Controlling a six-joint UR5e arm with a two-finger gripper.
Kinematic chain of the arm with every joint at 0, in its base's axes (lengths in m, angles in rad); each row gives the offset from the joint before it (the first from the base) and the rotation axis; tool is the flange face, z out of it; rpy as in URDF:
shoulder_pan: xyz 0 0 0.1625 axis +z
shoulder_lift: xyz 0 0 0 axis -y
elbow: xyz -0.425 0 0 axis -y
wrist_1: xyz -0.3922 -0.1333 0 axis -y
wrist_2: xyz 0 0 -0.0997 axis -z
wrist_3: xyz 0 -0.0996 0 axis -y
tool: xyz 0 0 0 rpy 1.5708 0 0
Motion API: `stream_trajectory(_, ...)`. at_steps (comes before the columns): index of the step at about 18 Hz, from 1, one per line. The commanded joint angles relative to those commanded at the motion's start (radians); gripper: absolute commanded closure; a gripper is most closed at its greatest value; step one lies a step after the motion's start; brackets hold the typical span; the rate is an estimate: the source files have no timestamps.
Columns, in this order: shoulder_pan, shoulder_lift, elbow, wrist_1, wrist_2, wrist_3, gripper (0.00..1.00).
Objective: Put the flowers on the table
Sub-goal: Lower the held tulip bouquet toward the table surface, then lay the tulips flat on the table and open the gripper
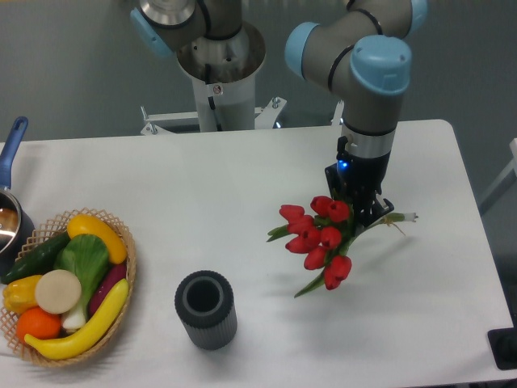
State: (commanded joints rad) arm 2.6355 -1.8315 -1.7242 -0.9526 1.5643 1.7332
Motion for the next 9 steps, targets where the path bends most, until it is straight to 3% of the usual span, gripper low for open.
stream_trajectory(9, -0.063, -0.100, -0.012, 0.002, 0.112, 0.006, 0.65)
